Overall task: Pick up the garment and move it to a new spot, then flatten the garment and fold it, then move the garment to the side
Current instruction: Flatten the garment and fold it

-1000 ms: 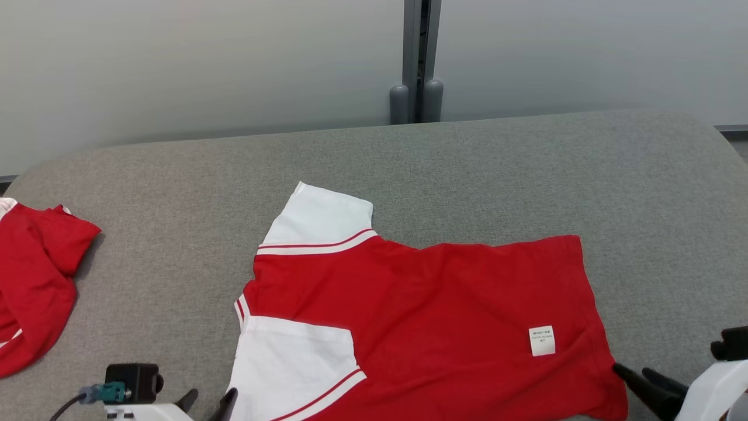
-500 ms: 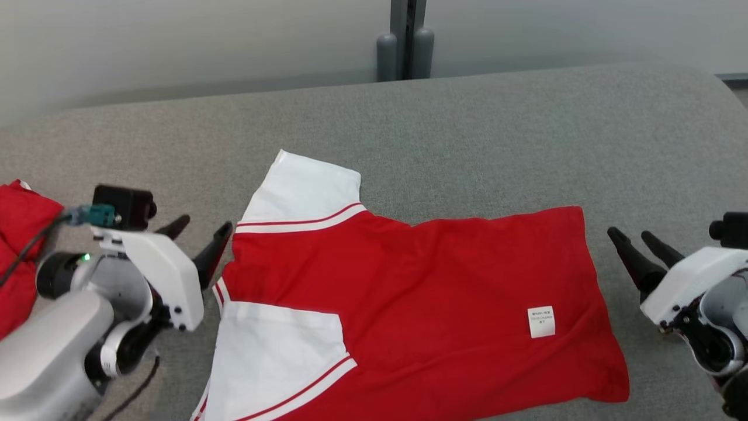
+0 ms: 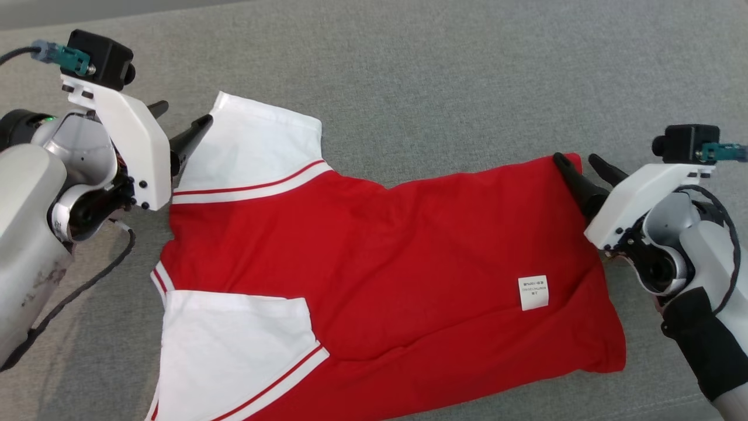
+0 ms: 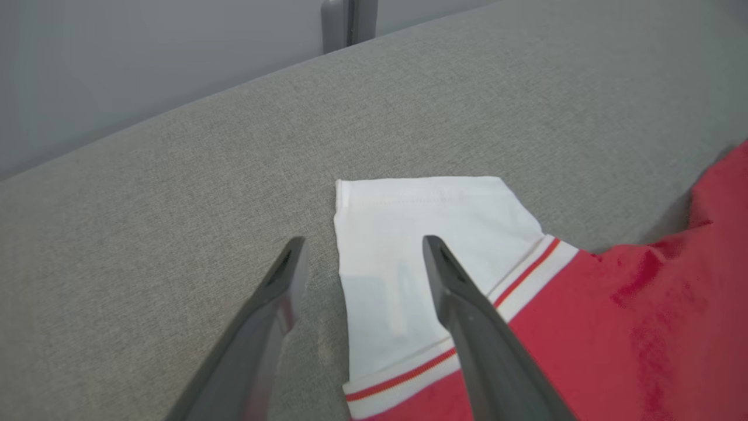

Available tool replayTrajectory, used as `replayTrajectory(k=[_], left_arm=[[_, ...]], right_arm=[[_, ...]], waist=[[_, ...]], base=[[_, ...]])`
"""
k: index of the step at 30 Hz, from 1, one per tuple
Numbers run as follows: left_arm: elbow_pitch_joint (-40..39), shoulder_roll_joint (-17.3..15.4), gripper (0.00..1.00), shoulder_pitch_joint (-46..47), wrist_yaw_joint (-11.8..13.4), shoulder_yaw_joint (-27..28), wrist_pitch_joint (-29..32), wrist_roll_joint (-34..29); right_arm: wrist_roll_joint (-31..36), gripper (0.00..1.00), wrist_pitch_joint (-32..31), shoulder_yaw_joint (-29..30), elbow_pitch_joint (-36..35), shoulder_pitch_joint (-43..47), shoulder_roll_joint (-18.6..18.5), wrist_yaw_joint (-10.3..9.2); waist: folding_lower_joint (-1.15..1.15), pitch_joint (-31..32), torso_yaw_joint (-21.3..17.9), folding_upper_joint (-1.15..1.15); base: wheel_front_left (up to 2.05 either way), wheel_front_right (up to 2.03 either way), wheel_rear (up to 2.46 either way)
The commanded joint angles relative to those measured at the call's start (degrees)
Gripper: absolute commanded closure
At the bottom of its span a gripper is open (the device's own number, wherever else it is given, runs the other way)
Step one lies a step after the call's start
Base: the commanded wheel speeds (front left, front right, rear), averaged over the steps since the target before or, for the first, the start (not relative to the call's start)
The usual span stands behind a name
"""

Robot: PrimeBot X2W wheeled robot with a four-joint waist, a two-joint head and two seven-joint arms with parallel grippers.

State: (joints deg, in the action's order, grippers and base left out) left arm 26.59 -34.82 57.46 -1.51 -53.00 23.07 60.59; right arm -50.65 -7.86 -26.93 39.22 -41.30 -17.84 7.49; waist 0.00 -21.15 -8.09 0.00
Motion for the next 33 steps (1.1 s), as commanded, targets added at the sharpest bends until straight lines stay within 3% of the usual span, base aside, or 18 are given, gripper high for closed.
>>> replayTrajectory(k=[1, 9, 22, 23, 25, 33], left_arm=[[1.03, 0.08, 0.00, 1.44, -0.84, -0.34, 0.49, -0.38], [8.47, 1.30, 0.00, 7.42, -3.97, -1.54, 5.54, -0.02], [16.94, 3.89, 0.00, 11.53, -5.48, -3.09, 6.93, 0.05], [17.30, 4.09, 0.20, 11.70, -5.57, -3.18, 6.78, 0.18], [17.90, 4.41, 1.00, 11.77, -5.75, -3.55, 6.65, 0.27], [18.65, 5.17, 1.00, 12.94, -5.88, -3.98, 4.45, 0.86]], right_arm=[[0.40, 0.00, -0.71, -0.24, -0.45, -0.67, 0.50, 0.01], [1.75, 0.00, -3.63, -0.76, -4.18, -1.90, 2.41, 0.01], [3.42, 0.00, -5.38, -0.90, -8.03, -2.02, 4.41, 0.01], [3.48, 0.19, -5.44, -0.82, -8.13, -1.93, 4.45, 0.01], [3.67, 1.00, -5.54, -0.77, -8.38, -1.75, 4.46, 0.02], [4.66, 1.00, -4.09, 0.97, -8.25, -1.07, 3.45, 0.01]], waist=[[0.00, -2.21, -1.68, 0.00], [0.00, -6.08, -4.49, 0.00], [0.00, -8.57, -6.16, 0.00], [0.00, -8.63, -6.12, 0.00], [0.00, -8.66, -5.97, 0.00], [0.00, -7.08, -4.73, 0.00]], base=[[0.00, 0.00, 0.00], [0.00, 0.00, 0.00], [0.00, 0.00, 0.00], [0.00, 0.00, 0.00], [0.00, 0.00, 0.00], [0.00, 0.00, 0.00]])
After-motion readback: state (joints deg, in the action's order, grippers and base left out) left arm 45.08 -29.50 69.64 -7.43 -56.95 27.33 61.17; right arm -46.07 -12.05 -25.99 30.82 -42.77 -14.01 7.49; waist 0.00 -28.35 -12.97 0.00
